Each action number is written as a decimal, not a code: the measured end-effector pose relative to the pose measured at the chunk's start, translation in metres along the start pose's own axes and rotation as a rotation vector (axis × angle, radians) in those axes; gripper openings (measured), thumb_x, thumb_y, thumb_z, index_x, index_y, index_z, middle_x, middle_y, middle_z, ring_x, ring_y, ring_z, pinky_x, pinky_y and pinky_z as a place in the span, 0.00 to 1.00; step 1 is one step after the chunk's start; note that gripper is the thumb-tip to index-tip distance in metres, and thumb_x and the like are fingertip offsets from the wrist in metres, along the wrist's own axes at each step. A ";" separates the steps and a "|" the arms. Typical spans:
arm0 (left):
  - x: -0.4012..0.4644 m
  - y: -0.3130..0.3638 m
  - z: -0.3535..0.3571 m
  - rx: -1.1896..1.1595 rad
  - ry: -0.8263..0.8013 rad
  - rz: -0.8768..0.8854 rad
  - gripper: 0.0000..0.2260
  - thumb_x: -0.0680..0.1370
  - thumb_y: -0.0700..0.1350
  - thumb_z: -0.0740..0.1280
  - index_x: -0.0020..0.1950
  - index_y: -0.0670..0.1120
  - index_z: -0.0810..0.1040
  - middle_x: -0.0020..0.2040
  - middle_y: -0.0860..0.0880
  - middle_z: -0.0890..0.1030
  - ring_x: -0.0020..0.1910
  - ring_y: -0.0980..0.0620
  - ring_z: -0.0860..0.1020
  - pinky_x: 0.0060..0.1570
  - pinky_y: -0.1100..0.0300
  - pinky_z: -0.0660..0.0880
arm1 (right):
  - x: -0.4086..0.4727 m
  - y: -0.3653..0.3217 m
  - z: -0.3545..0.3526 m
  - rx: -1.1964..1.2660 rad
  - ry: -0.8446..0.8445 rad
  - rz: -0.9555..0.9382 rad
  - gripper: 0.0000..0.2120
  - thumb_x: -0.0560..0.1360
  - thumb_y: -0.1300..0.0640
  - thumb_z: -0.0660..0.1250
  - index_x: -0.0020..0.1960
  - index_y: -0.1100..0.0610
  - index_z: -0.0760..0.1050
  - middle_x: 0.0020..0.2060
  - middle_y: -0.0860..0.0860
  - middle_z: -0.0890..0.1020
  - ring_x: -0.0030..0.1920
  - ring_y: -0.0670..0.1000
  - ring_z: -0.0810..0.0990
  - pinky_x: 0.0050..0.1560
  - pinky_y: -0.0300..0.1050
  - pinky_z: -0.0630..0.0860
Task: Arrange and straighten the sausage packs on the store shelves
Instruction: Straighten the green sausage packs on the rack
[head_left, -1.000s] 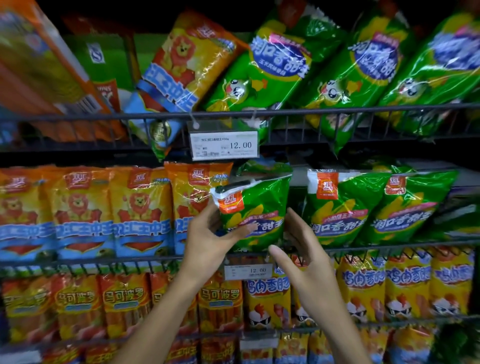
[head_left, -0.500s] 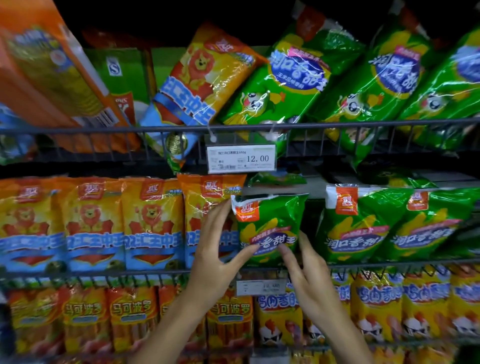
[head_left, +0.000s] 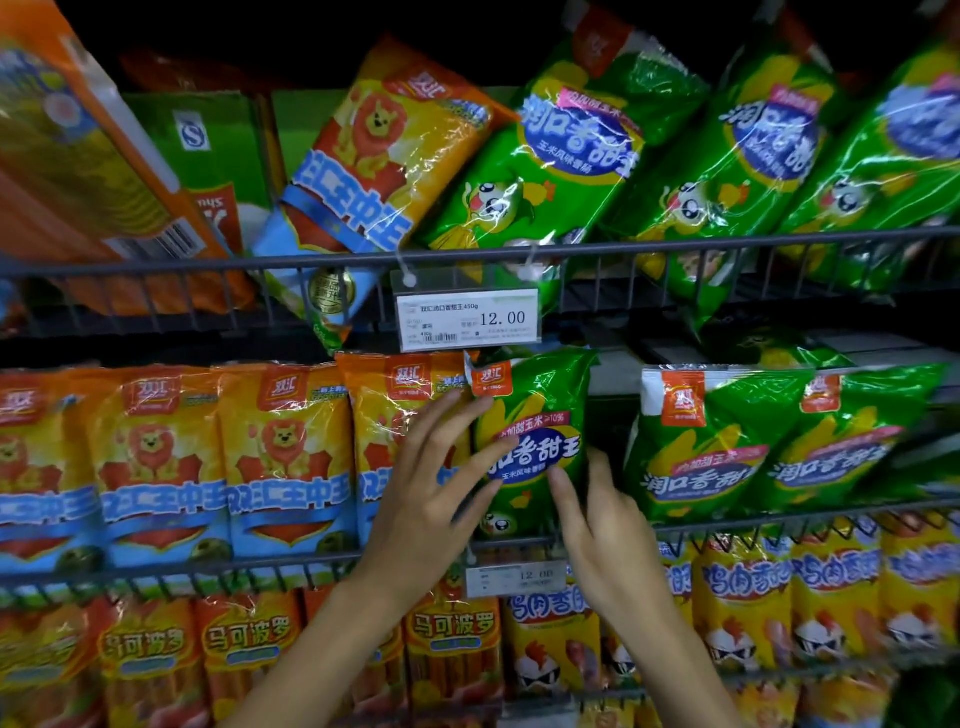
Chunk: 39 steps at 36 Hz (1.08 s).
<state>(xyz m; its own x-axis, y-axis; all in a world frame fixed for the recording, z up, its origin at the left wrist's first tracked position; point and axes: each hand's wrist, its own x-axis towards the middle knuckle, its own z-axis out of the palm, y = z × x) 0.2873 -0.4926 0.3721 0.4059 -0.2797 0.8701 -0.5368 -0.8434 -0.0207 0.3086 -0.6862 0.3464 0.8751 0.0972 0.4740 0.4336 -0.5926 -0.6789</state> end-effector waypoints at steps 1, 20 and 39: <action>0.000 0.000 0.000 0.001 -0.006 0.001 0.21 0.79 0.42 0.73 0.72 0.48 0.77 0.78 0.49 0.65 0.80 0.45 0.59 0.79 0.46 0.58 | 0.001 0.001 0.001 -0.028 0.008 0.003 0.36 0.78 0.28 0.42 0.73 0.52 0.62 0.35 0.48 0.81 0.34 0.53 0.81 0.34 0.54 0.77; 0.003 0.010 -0.003 0.166 -0.197 -0.051 0.27 0.84 0.51 0.63 0.82 0.52 0.60 0.83 0.50 0.55 0.83 0.44 0.49 0.80 0.42 0.48 | 0.007 0.001 0.005 -0.063 0.138 -0.004 0.23 0.81 0.36 0.45 0.64 0.50 0.66 0.27 0.48 0.76 0.27 0.55 0.77 0.27 0.56 0.74; 0.009 0.010 -0.004 0.322 -0.328 -0.094 0.30 0.85 0.57 0.58 0.84 0.55 0.49 0.84 0.51 0.45 0.83 0.45 0.42 0.80 0.39 0.43 | -0.017 -0.016 0.002 0.085 0.215 -0.199 0.32 0.82 0.49 0.61 0.82 0.47 0.52 0.79 0.43 0.59 0.78 0.39 0.57 0.71 0.26 0.57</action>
<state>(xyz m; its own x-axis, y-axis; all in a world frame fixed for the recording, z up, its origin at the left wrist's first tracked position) 0.2829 -0.5020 0.3814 0.6818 -0.2813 0.6753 -0.2504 -0.9571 -0.1459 0.2875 -0.6769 0.3482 0.7097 0.0276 0.7040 0.6161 -0.5089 -0.6012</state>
